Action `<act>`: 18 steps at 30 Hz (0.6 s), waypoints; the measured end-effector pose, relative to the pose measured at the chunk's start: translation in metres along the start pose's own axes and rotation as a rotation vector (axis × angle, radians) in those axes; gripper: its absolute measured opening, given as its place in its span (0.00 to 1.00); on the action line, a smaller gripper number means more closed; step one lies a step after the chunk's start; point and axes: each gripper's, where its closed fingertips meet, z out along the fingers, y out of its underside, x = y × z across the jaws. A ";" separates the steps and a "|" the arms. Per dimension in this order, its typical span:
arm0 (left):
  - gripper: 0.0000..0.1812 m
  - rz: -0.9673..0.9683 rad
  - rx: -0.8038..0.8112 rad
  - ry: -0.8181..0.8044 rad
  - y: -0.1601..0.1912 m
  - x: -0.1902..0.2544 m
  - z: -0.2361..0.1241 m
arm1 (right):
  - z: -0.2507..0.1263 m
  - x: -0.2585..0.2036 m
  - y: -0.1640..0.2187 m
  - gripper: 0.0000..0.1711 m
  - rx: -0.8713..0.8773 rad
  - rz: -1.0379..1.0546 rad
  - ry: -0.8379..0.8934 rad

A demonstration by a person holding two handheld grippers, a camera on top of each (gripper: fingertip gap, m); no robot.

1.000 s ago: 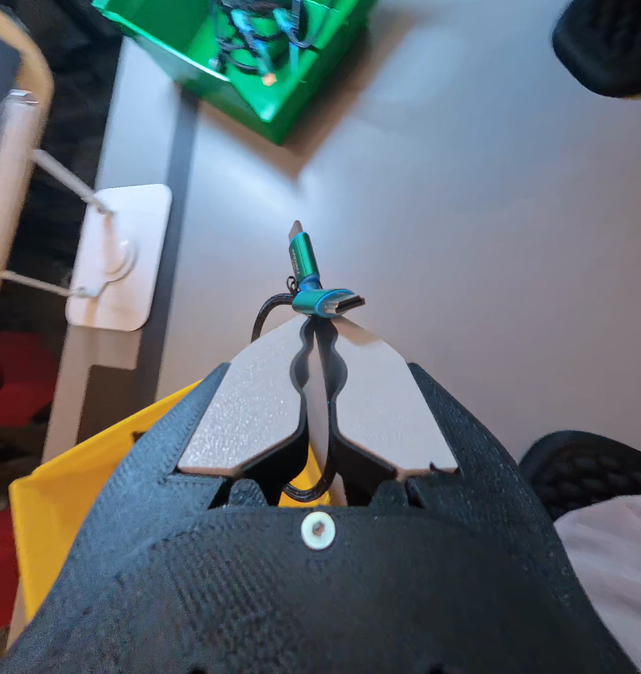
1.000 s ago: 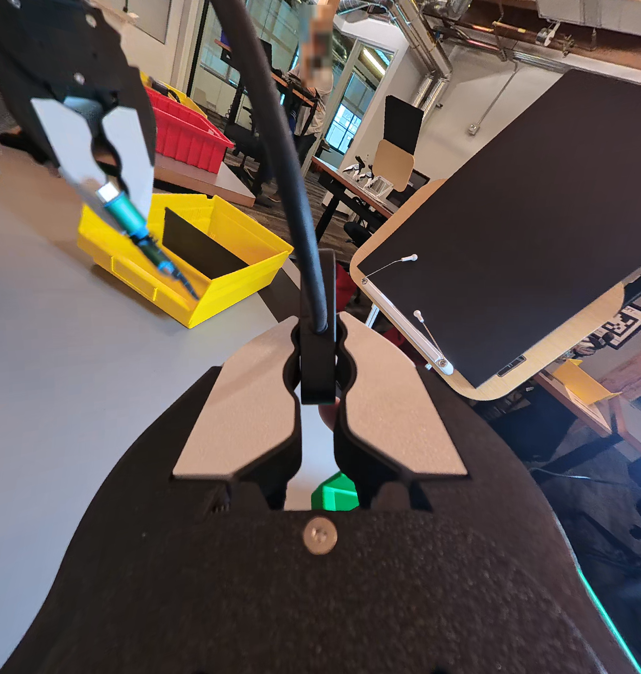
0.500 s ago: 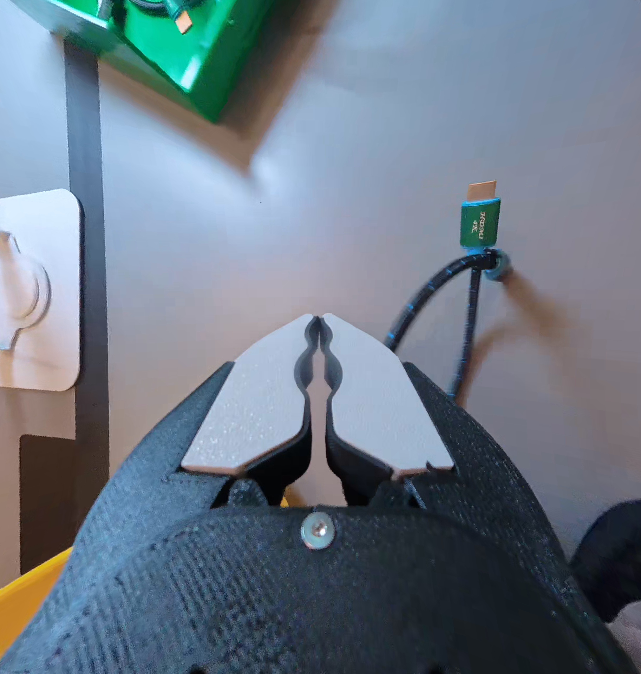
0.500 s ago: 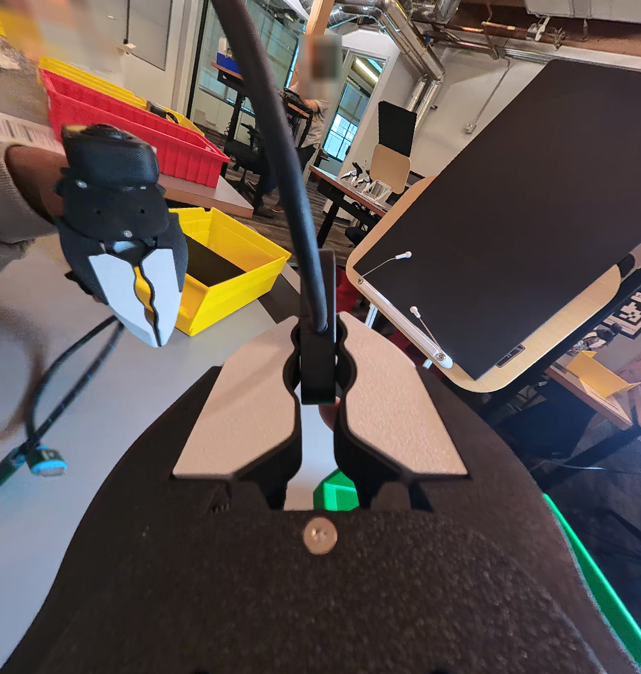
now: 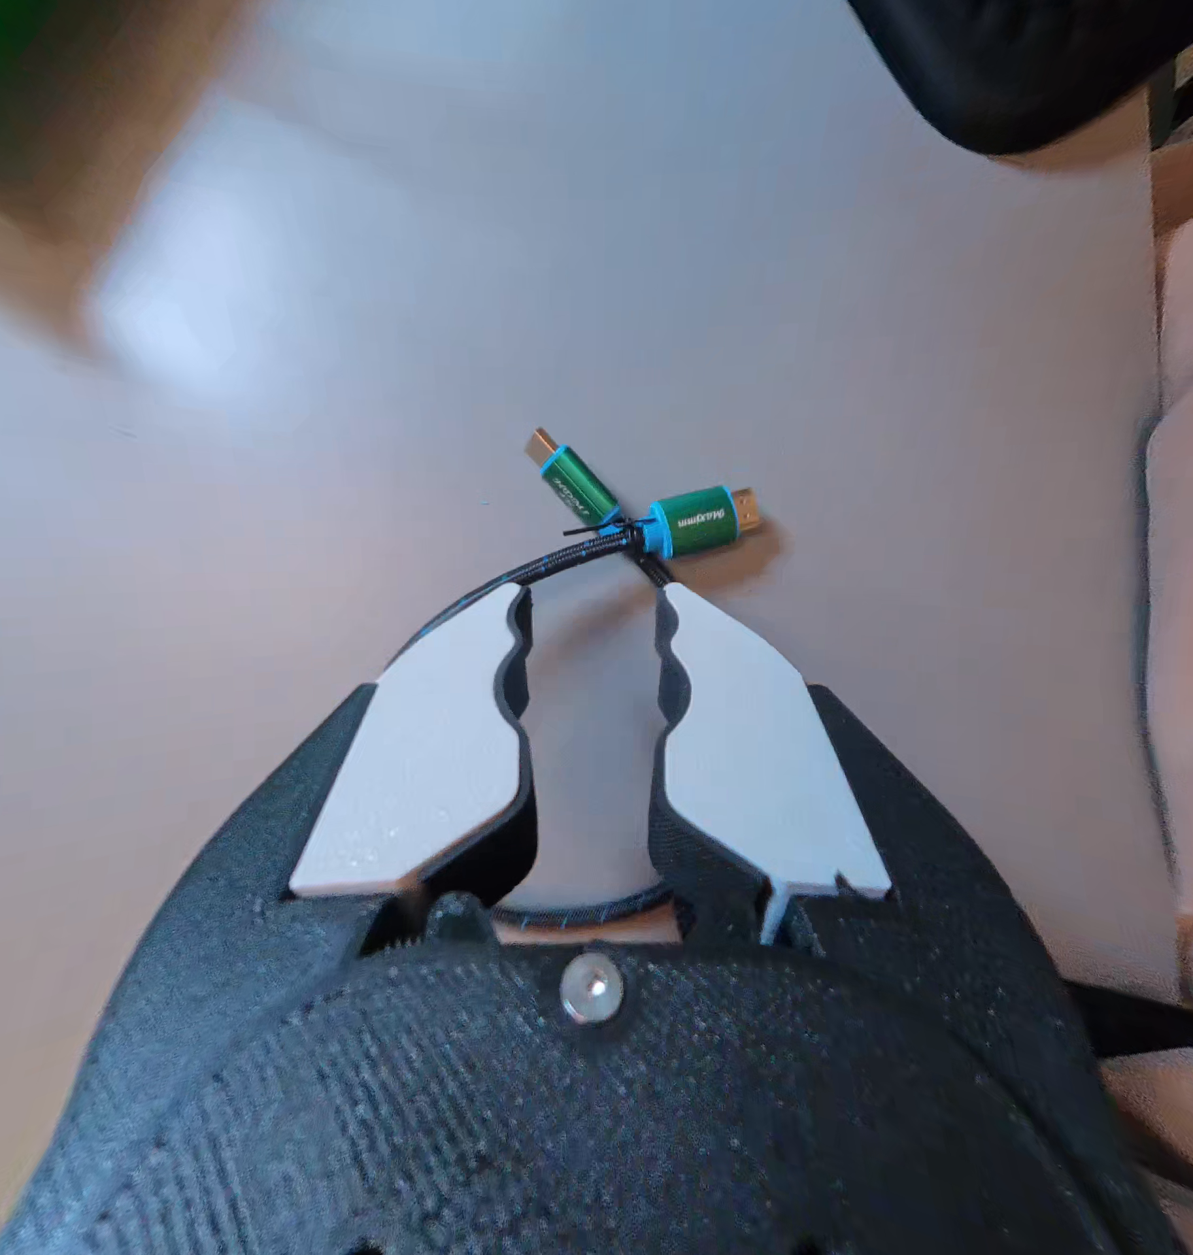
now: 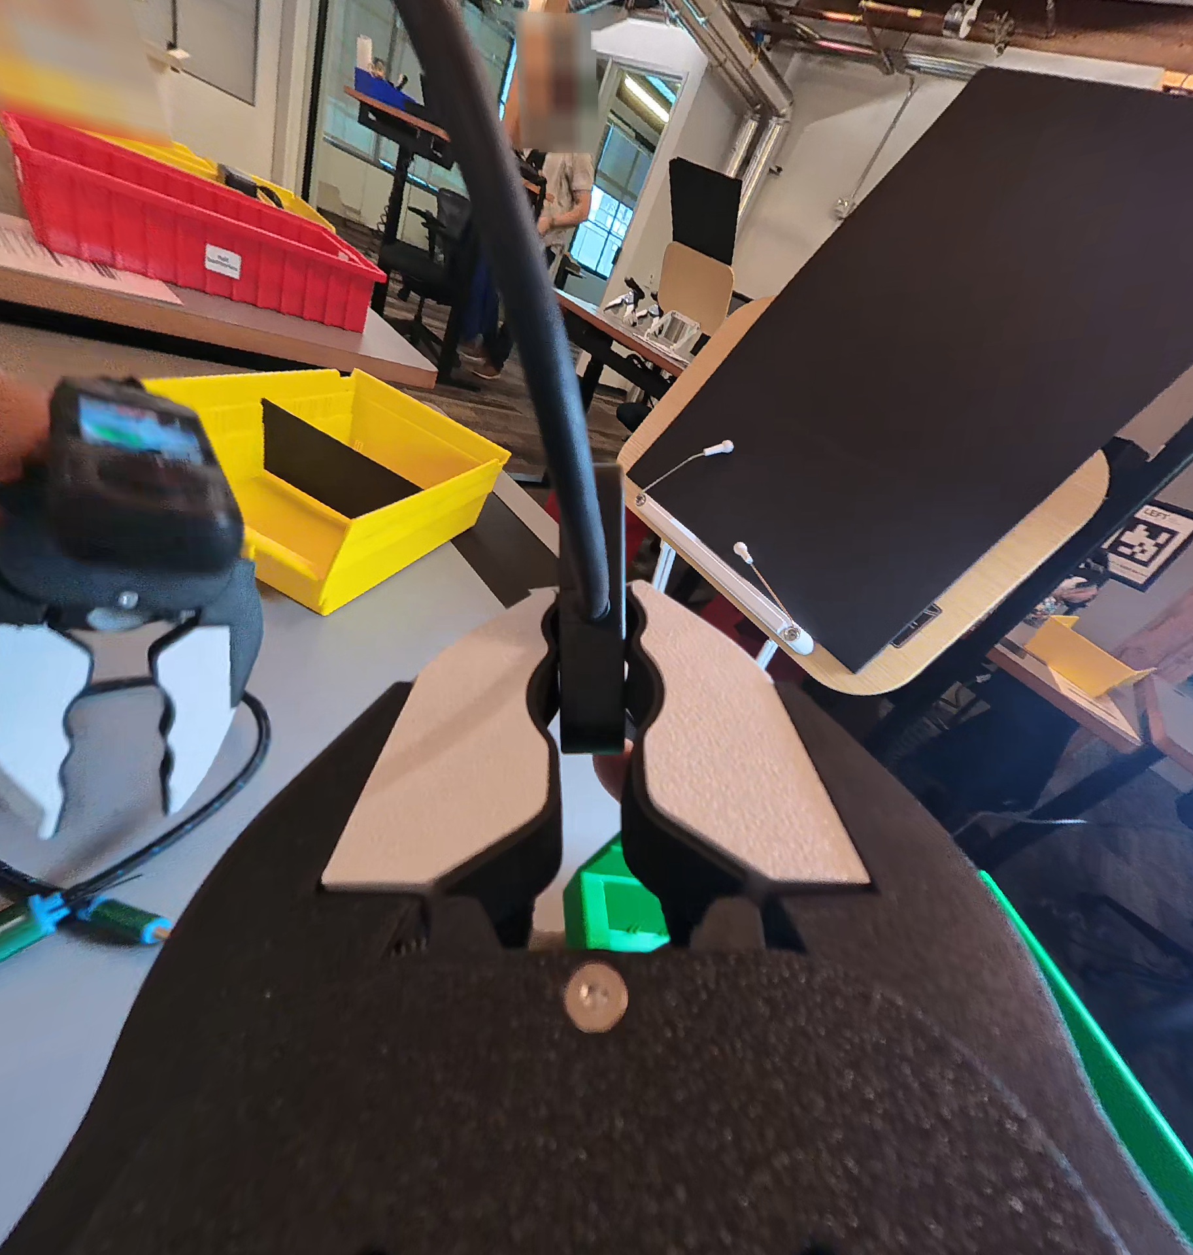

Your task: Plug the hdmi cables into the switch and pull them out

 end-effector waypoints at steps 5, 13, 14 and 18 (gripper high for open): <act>0.25 -0.042 -0.104 0.108 0.013 0.020 0.035 | -0.002 0.009 0.003 0.09 -0.021 0.010 0.027; 0.16 0.195 -0.113 0.042 0.010 0.019 0.043 | -0.001 0.008 0.004 0.09 -0.017 0.026 0.019; 0.13 0.259 -0.159 0.003 0.017 0.014 0.039 | -0.001 0.007 0.004 0.09 -0.017 0.024 0.019; 0.08 0.379 -0.383 -0.278 0.054 -0.034 0.003 | -0.002 0.008 0.003 0.09 -0.011 0.029 0.018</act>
